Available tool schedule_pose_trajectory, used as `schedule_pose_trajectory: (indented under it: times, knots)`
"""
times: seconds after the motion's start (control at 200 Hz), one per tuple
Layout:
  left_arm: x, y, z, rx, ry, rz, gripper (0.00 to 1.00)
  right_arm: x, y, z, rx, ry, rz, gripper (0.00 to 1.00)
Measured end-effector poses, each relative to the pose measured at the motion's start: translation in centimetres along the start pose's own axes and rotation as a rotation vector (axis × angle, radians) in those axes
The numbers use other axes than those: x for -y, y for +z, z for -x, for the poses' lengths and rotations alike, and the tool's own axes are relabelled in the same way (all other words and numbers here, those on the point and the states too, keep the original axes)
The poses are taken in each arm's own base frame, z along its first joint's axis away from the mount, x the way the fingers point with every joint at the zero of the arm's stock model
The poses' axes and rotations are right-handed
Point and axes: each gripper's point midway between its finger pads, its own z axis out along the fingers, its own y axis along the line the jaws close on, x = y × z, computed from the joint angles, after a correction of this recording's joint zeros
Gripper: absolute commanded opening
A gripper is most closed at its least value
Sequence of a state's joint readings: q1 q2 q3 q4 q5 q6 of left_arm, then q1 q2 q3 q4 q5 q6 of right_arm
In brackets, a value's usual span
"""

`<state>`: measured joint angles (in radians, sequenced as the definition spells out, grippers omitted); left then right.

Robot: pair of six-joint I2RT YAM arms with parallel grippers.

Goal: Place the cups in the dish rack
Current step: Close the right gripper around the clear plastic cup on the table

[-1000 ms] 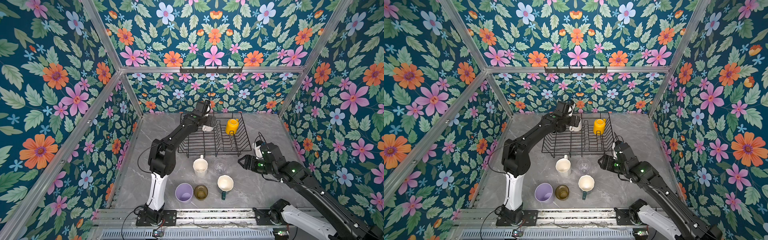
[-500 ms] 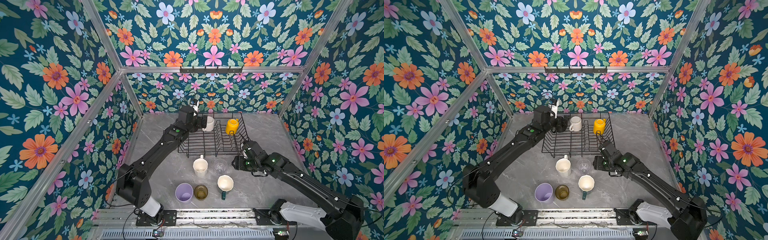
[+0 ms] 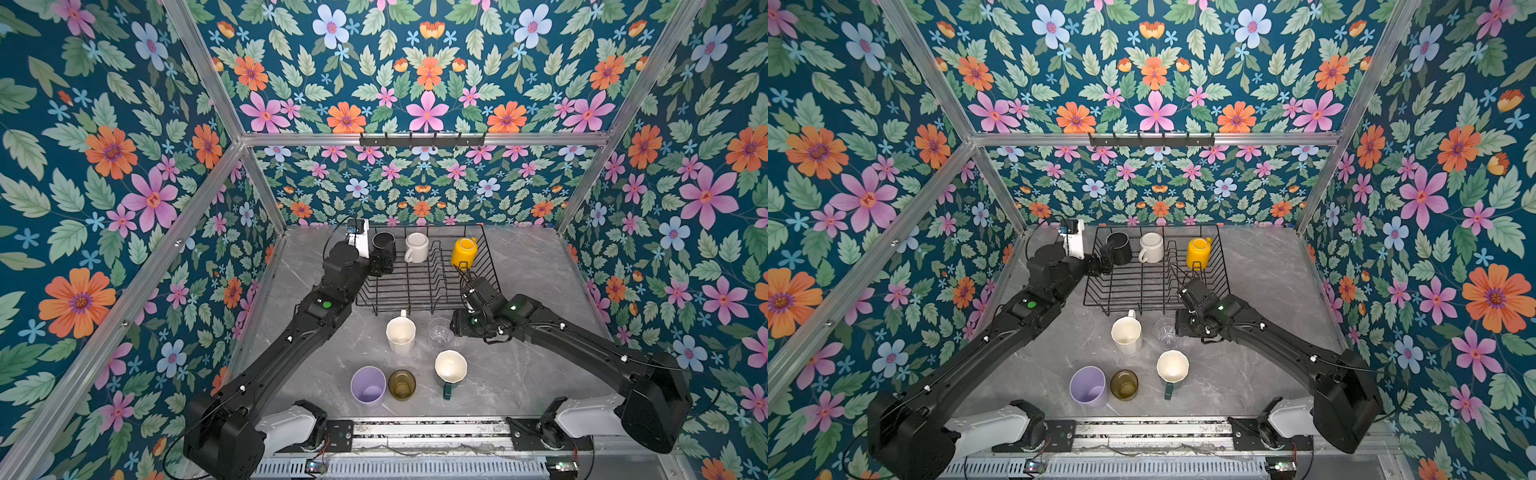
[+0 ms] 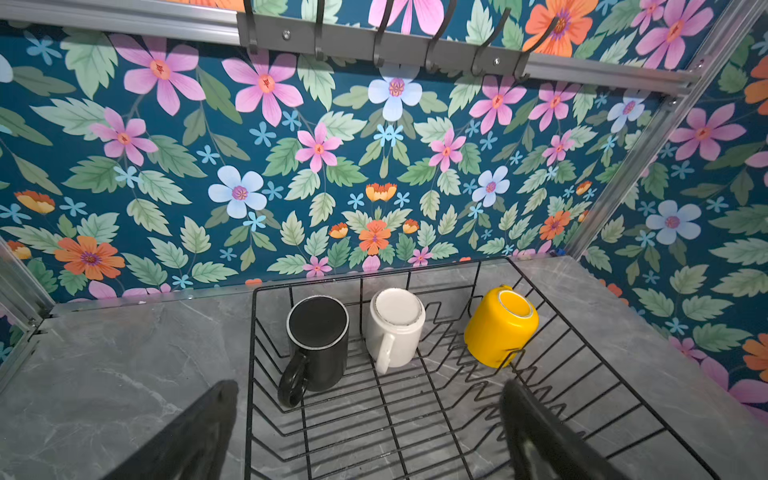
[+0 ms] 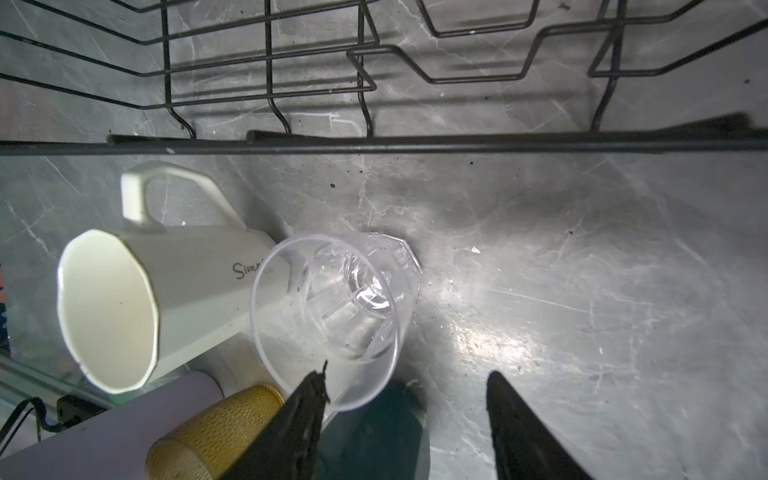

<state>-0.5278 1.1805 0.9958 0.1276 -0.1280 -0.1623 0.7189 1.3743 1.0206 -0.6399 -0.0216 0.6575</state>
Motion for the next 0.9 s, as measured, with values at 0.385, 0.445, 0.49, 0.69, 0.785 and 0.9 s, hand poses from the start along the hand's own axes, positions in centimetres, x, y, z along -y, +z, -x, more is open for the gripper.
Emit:
schedule_pose_trajectory:
  times: [0.385, 0.445, 0.49, 0.69, 0.785, 0.9]
  knots:
    - [-0.3, -1.1, 1.1, 0.045, -0.024, 0.000, 1.00, 0.0, 3.9, -0.1, -0.059, -0.020, -0.064, 0.42]
    - [-0.3, -1.2, 1.1, 0.045, -0.024, 0.000, 1.00, 0.1, 4.2, -0.1, -0.064, -0.022, -0.072, 0.35]
    - [-0.3, -1.2, 1.0, 0.046, -0.024, 0.000, 1.00, 0.1, 4.4, -0.1, -0.065, -0.025, -0.077, 0.31]
    - [-0.4, -1.2, 0.8, 0.046, -0.024, 0.001, 1.00, -0.1, 4.8, -0.1, -0.071, -0.046, -0.087, 0.11]
    - [-0.4, -1.2, 0.8, 0.046, -0.024, 0.002, 1.00, 0.0, 4.7, -0.1, -0.072, -0.053, -0.097, 0.04]
    - [-0.5, -1.2, 0.9, 0.049, -0.025, 0.002, 1.00, 0.2, 4.6, -0.2, -0.076, -0.063, -0.107, 0.00]
